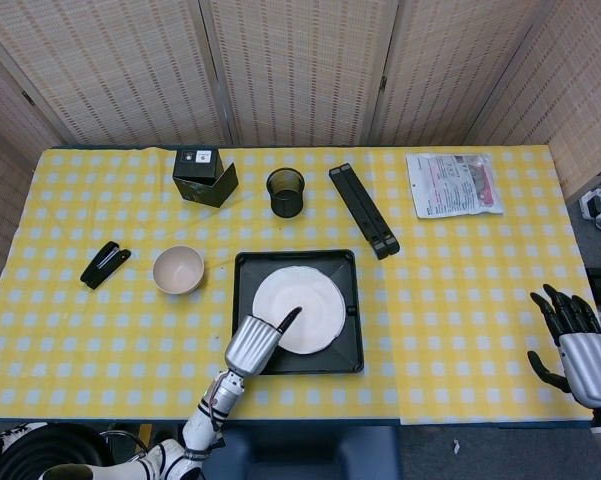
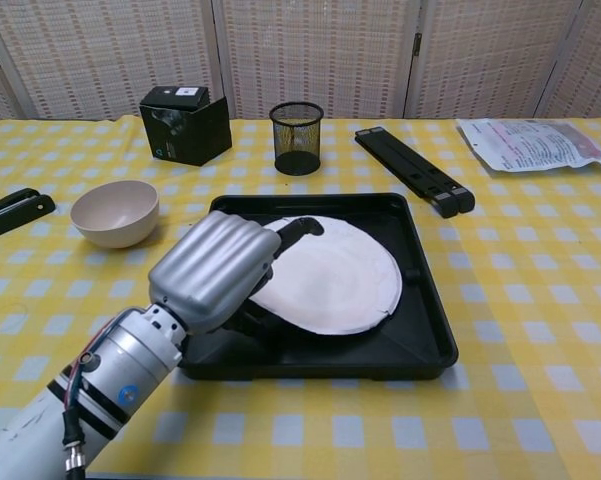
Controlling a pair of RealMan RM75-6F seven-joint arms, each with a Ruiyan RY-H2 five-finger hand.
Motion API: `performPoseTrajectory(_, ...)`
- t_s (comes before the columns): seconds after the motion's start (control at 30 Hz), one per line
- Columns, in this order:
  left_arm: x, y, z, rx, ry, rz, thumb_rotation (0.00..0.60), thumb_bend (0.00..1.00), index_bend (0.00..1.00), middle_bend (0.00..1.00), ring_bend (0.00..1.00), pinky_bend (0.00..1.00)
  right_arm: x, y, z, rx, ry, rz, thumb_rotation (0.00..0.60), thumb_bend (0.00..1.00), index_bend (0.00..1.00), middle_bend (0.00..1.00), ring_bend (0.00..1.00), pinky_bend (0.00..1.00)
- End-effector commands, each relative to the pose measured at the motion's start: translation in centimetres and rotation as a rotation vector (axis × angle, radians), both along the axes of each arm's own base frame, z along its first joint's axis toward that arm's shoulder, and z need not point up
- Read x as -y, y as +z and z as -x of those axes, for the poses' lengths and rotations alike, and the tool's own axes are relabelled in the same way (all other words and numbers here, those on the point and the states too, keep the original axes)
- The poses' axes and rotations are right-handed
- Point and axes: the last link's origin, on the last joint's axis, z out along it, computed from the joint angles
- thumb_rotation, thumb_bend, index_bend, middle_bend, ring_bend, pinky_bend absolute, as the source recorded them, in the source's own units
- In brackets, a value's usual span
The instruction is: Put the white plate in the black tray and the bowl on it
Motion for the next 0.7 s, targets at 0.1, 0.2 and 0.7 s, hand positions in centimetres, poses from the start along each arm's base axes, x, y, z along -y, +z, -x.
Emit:
performPoseTrajectory(0.1,0.7,0.6,-0.5,0.003,-0.013,0.014,0.6,0.16,0.17,1.0,1.0,1.0,-0.2,0.2,-0.1,0.003,0.005,0.005,0.6,0.41,0.0,0.0,0.0,0.0)
performPoseTrajectory(0.2,0.9,1.4,-0.4,0.001,-0.017,0.001,0.6,0.16,0.17,1.0,1.0,1.0,-0.3,0.4,0.0,0.005,0.007,0.013,0.6,0.4,0.0,0.0,0.0,0.0)
performPoseTrajectory(0.7,-0.6,8.2,4.0,0.0,0.061,-0.101,0.6,0.17,0.23,1.0,1.0,1.0,-0.7,0.4,-0.4,0.004,0.026,0.014,0.6,0.41,0.0,0.0,0.0,0.0)
